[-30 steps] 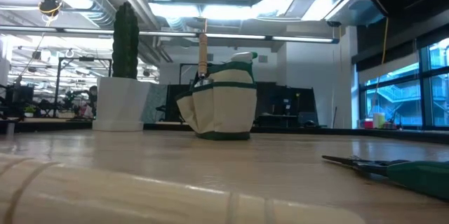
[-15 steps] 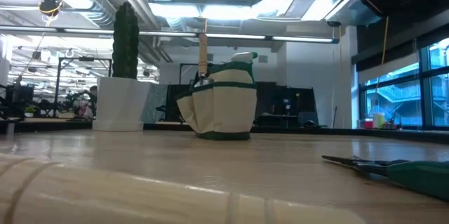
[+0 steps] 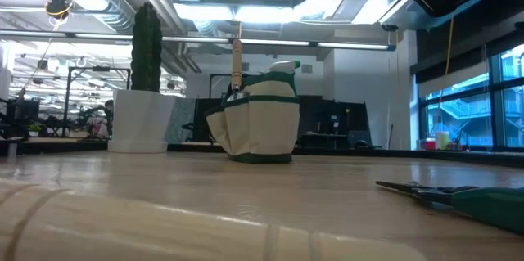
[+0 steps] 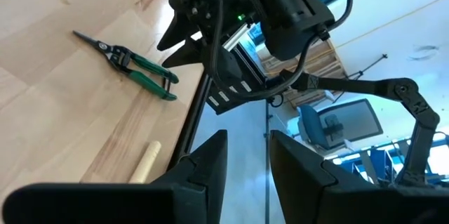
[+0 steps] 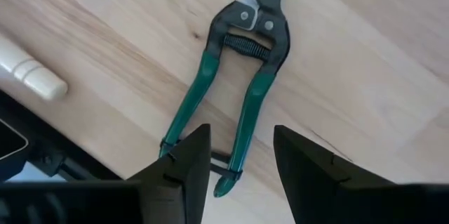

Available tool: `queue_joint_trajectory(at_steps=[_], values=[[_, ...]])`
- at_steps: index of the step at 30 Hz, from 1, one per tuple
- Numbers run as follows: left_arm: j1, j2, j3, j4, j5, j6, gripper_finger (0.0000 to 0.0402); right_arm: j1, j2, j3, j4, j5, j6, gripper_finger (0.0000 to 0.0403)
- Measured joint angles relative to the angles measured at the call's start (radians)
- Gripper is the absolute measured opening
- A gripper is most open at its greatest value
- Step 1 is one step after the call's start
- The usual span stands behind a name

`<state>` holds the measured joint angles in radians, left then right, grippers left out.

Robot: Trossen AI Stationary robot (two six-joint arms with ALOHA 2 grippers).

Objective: Pick & Place Garden tools in Gardening bag
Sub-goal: Put the fruit pruner into the gardening bag

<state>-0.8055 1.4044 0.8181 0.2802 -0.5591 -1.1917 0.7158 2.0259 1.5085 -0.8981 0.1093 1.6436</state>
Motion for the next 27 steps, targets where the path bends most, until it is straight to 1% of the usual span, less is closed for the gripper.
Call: queue_joint_trajectory(at_steps=[15,21,27], values=[[0.0,0.0,0.0,0.001,-0.025,-0.002,0.0102,0.0,0.04,0.0,0.012,-0.005,0.014,0.0159],[0.0,0.0,0.0,0.001,-0.025,-0.002,0.0102,0.0,0.077,-0.001,0.054,-0.039,0.017,0.0158],[0.0,0.0,0.0,0.001,-0.024,0.0,0.0102,0.0,0.078,-0.001,0.033,-0.035,0.023,0.0154]])
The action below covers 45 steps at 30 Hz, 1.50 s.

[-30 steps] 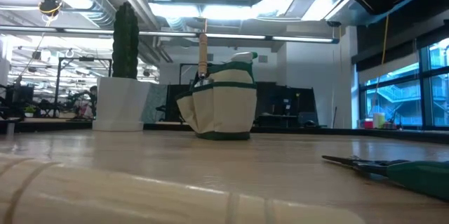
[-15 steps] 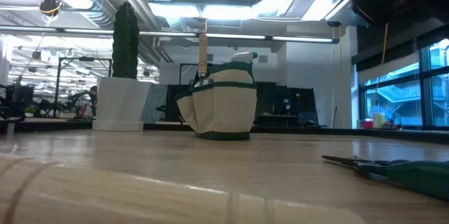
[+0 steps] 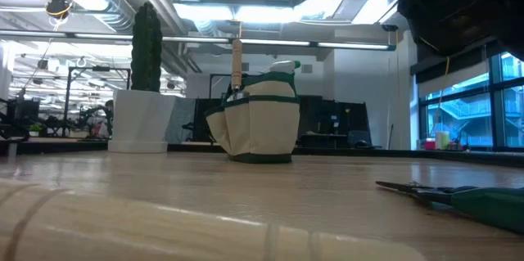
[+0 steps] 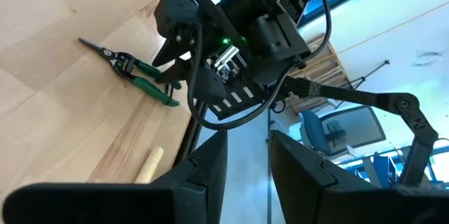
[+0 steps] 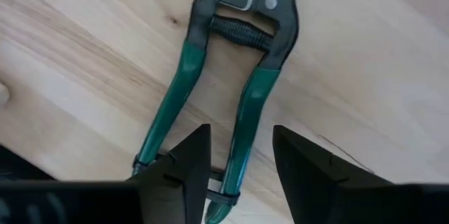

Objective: Pick & Place Garden tools in Gardening bag
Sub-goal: Put the fruit pruner into the gardening bag

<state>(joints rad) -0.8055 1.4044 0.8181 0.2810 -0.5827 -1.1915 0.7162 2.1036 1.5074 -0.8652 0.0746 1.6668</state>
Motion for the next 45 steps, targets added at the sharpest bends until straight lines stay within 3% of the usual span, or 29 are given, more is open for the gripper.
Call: queue_joint_trajectory(at_steps=[15,17,26,31,36,45], values=[[0.0,0.0,0.0,0.004,0.0,0.0,0.0102,-0.002,0.026,0.002,-0.004,0.012,0.002,0.0048],[0.0,0.0,0.0,0.007,0.0,0.0,0.0102,-0.001,0.023,0.01,-0.003,0.04,-0.006,0.0025],[-0.001,0.0,0.0,0.051,-0.023,0.035,0.0102,-0.011,-0.141,0.041,-0.007,0.261,-0.05,0.0025],[0.0,0.0,0.0,0.131,-0.017,0.102,0.0102,-0.004,-0.294,0.042,0.006,0.408,-0.227,0.0025],[0.025,-0.001,0.0,0.182,0.059,0.139,0.0102,0.009,-0.429,0.042,0.013,0.504,-0.414,0.0025],[0.152,-0.001,0.0,0.329,0.144,0.175,0.0102,0.001,-0.512,0.042,0.008,0.555,-0.706,0.0025]])
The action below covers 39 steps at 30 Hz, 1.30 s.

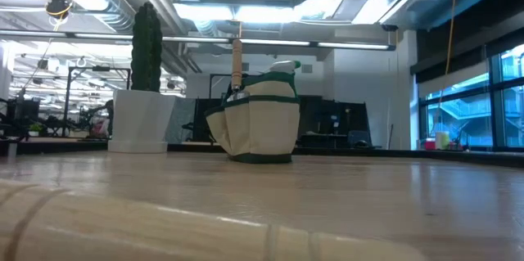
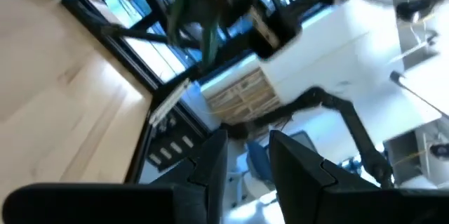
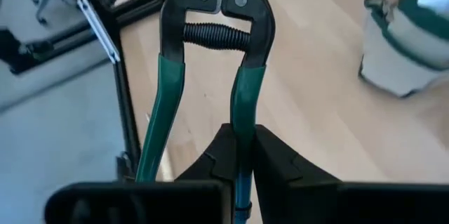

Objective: Pick & Place Garden tools in Gardening bag
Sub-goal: Put the fruit pruner into the gardening bag

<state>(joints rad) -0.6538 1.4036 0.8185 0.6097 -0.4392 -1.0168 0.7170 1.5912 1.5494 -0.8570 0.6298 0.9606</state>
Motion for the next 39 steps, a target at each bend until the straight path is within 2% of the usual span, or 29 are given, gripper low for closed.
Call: queue_joint_trajectory(at_steps=[4,9,12,15,19,25,28,32,35,37,39], values=[[0.089,0.0,0.0,0.0,0.081,-0.017,0.0102,-0.02,-0.003,0.0,0.002,-0.025,-0.113,0.0025],[0.203,0.0,0.014,-0.001,0.161,-0.013,0.0102,-0.051,-0.003,0.0,0.072,-0.15,-0.274,0.0025],[0.277,-0.016,0.019,-0.001,0.195,-0.016,0.0102,-0.046,-0.003,0.0,0.105,-0.168,-0.354,0.0025],[0.346,-0.041,0.019,-0.008,0.199,-0.02,0.0102,-0.046,-0.047,-0.029,0.057,-0.174,-0.399,0.0025],[0.422,-0.069,0.019,-0.007,0.198,-0.042,0.0102,-0.084,-0.23,-0.21,0.193,-0.19,-0.465,0.0025],[0.506,-0.086,0.021,-0.014,0.167,-0.061,0.0102,-0.181,-0.47,-0.606,0.589,-0.33,-0.481,0.0025],[0.54,-0.087,0.086,-0.155,0.157,-0.058,0.0096,-0.258,-0.561,-0.732,0.717,-0.435,-0.515,0.0025],[0.589,-0.076,0.279,-0.549,0.191,-0.003,0.0071,-0.355,-0.651,-0.825,0.81,-0.584,-0.558,0.0025],[0.622,-0.067,0.424,-0.771,0.207,0.106,0.0052,-0.41,-0.691,-0.867,0.82,-0.679,-0.583,0.0025],[0.649,-0.067,0.499,-0.848,0.246,0.188,0.0043,-0.452,-0.7,-0.877,0.817,-0.766,-0.583,0.0025],[0.686,-0.068,0.559,-0.917,0.331,0.254,0.0038,-0.505,-0.703,-0.88,0.833,-0.889,-0.583,0.0025]])
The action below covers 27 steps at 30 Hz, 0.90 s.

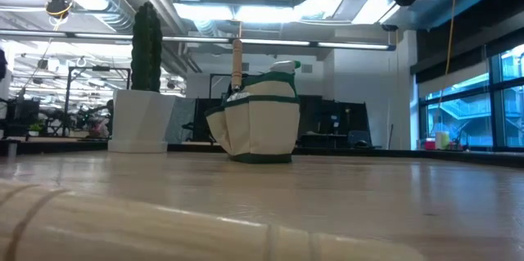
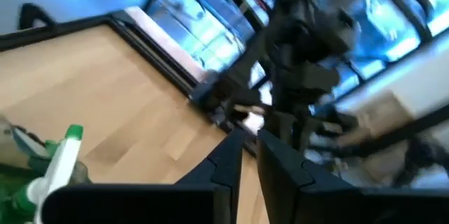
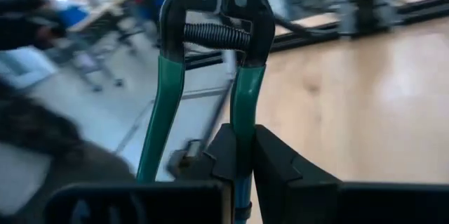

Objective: Pick & Place Garden tools in Gardening bag
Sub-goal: Put the fruit pruner into the gardening bag

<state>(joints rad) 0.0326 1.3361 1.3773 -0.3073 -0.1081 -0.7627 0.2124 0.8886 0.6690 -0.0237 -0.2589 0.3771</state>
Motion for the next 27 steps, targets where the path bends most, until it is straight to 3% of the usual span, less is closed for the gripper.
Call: queue_joint_trajectory(at_steps=[3,7,13,18,20,27], values=[[0.067,0.0,0.07,-0.071,0.156,0.072,0.0037,-0.083,0.0,-0.029,0.053,-0.141,-0.016,0.0025],[0.126,0.006,0.095,-0.091,0.286,0.157,0.0036,-0.204,0.002,-0.114,0.315,-0.309,0.036,0.0025],[0.193,0.025,0.095,-0.106,0.313,0.141,0.0036,-0.389,0.037,-0.256,0.783,-0.428,0.256,0.0025],[0.227,0.106,0.094,-0.092,0.314,-0.061,0.0036,-0.471,0.092,-0.282,0.937,-0.421,0.358,0.0025],[0.218,0.144,0.094,-0.047,0.269,-0.068,0.0033,-0.49,0.115,-0.282,0.925,-0.37,0.369,0.0025],[0.112,0.226,0.093,-0.022,-0.07,-0.044,0.0004,-0.54,0.213,-0.282,0.789,-0.215,0.312,0.0025]])
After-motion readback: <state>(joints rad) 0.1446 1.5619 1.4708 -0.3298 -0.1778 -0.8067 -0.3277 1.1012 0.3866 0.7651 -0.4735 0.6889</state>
